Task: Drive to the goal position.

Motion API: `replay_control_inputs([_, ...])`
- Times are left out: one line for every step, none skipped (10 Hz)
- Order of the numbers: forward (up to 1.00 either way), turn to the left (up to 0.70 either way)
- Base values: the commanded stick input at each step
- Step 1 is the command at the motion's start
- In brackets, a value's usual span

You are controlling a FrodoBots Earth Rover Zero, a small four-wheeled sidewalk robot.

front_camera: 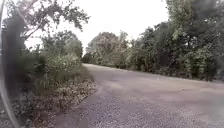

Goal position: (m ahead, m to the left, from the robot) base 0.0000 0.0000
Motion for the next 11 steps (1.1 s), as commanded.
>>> replay_control_inputs([0.05, 0.0])
replay_control_inputs([0.05, 0.0])
replay_control_inputs([0.05, 0.0])
replay_control_inputs([0.05, 0.0])
replay_control_inputs([0.05, 0.0])
replay_control_inputs([0.05, 0.0])
replay_control_inputs([0.05, 0.0])
replay_control_inputs([0.05, 0.0])
replay_control_inputs([0.05, 0.0])
replay_control_inputs([0.05, 0.0])
replay_control_inputs([0.05, 0.0])
